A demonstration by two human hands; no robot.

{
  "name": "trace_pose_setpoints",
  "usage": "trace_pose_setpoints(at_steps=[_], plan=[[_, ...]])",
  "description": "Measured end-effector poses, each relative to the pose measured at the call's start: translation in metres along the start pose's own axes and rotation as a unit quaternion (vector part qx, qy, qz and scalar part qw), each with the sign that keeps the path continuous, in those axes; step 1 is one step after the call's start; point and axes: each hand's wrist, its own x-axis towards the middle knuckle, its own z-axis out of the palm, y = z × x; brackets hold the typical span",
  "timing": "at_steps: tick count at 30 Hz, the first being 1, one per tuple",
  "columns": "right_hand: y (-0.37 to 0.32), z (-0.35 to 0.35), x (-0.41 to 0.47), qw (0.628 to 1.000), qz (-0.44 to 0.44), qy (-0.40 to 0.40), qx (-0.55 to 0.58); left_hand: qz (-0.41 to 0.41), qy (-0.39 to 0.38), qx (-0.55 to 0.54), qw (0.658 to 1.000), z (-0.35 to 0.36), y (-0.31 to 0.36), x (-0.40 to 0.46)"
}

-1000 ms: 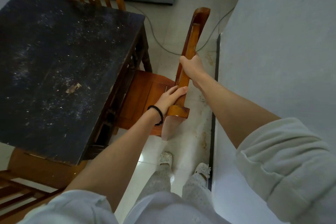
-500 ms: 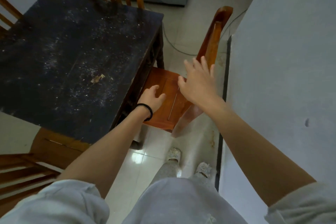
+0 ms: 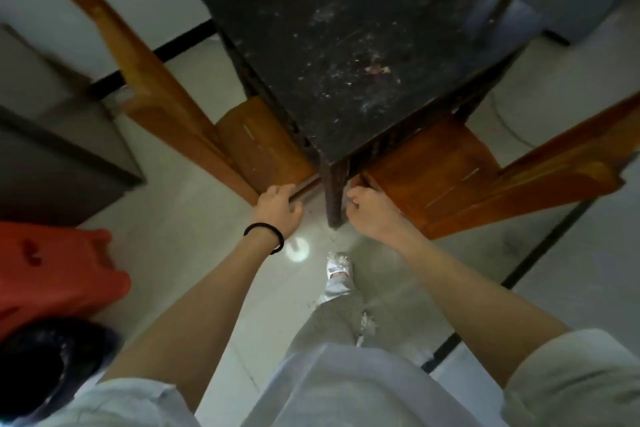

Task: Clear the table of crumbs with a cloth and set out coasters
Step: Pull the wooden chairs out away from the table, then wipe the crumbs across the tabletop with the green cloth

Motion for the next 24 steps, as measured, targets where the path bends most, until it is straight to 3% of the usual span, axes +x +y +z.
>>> trace_pose_setpoints(at_steps=[12, 17, 20, 24], plan=[[-0.211, 0.142, 0.005, 0.962, -0.192, -0.162, -0.106, -0.225, 0.141, -0.111, 0.958, -0.070, -0.232, -0.111], [-0.329, 0.219, 0.027, 0.946, -0.239, -0.177, -0.131, -0.283, 0.210, -0.153, 0.923, -0.126, -0.351, -0.141], [-0.405, 0.270, 0.029, 0.931, -0.265, -0.209, -0.137, -0.334, 0.255, -0.198, 0.886, -0.159, -0.431, -0.168], [-0.478, 0.319, 0.031, 0.910, -0.291, -0.244, -0.168, -0.391, 0.267, -0.241, 0.847, -0.185, -0.507, -0.195]])
